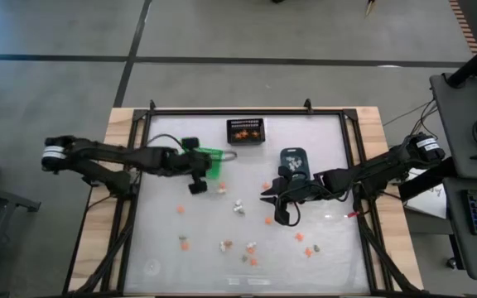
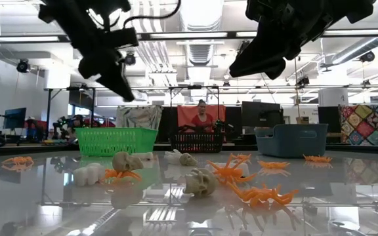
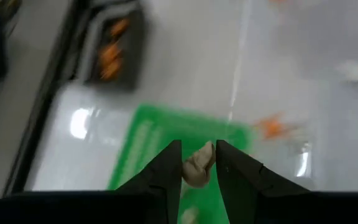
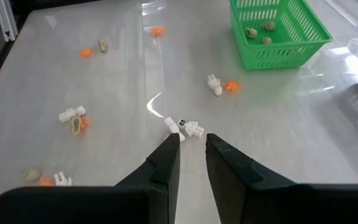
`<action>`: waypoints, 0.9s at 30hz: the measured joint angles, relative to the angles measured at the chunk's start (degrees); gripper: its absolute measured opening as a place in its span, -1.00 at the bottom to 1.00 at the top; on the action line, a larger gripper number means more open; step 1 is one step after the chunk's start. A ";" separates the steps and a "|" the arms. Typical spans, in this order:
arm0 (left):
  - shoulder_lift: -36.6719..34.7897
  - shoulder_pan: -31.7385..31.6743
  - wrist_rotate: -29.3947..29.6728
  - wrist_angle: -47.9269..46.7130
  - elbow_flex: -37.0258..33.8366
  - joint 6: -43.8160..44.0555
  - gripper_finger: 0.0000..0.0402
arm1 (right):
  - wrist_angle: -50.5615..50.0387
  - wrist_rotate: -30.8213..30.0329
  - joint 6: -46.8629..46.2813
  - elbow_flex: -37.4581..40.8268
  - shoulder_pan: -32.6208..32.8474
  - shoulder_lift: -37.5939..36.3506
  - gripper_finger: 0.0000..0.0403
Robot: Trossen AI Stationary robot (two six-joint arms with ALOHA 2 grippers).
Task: Sort Halloween decoration
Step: Put the gray skull toy into the green bin, then put the orange spider toy into the black bin
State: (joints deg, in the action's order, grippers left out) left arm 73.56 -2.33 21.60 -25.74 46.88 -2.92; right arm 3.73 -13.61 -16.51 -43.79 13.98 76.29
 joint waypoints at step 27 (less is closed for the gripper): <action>-1.00 -10.60 0.36 -0.43 -4.43 12.46 -0.39 | 0.04 -0.04 -2.48 0.00 0.00 0.00 -0.66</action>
State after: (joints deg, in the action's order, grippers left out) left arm 72.55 -12.93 21.96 -26.17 42.46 9.54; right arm 3.77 -13.65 -19.00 -43.79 13.98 76.29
